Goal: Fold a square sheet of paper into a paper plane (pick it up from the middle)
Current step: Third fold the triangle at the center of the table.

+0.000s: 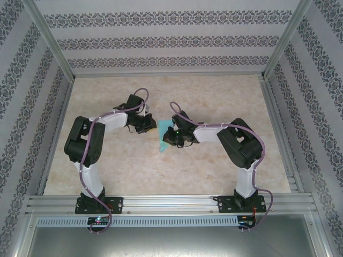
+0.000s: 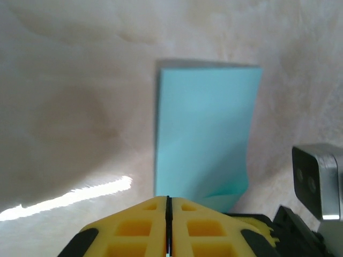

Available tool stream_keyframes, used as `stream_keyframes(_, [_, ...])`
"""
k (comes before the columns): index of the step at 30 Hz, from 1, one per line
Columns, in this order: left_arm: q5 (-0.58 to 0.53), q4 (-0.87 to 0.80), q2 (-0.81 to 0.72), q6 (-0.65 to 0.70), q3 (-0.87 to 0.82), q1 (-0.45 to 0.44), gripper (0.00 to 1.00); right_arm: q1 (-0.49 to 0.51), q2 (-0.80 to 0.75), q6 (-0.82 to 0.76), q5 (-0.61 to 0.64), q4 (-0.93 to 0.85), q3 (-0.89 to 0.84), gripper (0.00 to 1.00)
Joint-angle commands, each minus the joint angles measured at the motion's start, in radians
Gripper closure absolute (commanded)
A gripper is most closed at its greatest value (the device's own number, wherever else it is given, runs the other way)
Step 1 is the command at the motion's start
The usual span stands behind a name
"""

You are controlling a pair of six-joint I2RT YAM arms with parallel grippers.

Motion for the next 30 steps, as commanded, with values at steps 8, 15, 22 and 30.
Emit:
stream_keyframes(8, [0.045, -0.006, -0.010, 0.029, -0.021, -0.088, 1.00, 0.006, 0.027, -0.023, 0.041, -0.096, 0.000, 1.00])
stream_keyframes(15, [0.032, -0.031, 0.011, 0.034, -0.021, -0.107, 1.00, 0.005, 0.027, -0.021, 0.045, -0.096, -0.001, 1.00])
stream_keyframes(22, [-0.024, -0.066, 0.016, 0.047, -0.024, -0.108, 1.00, 0.007, 0.029, -0.019, 0.046, -0.096, 0.000, 1.00])
stream_keyframes(30, [-0.013, -0.060, 0.043, 0.048, -0.015, -0.115, 1.00, 0.008, 0.028, -0.018, 0.047, -0.099, 0.004, 1.00])
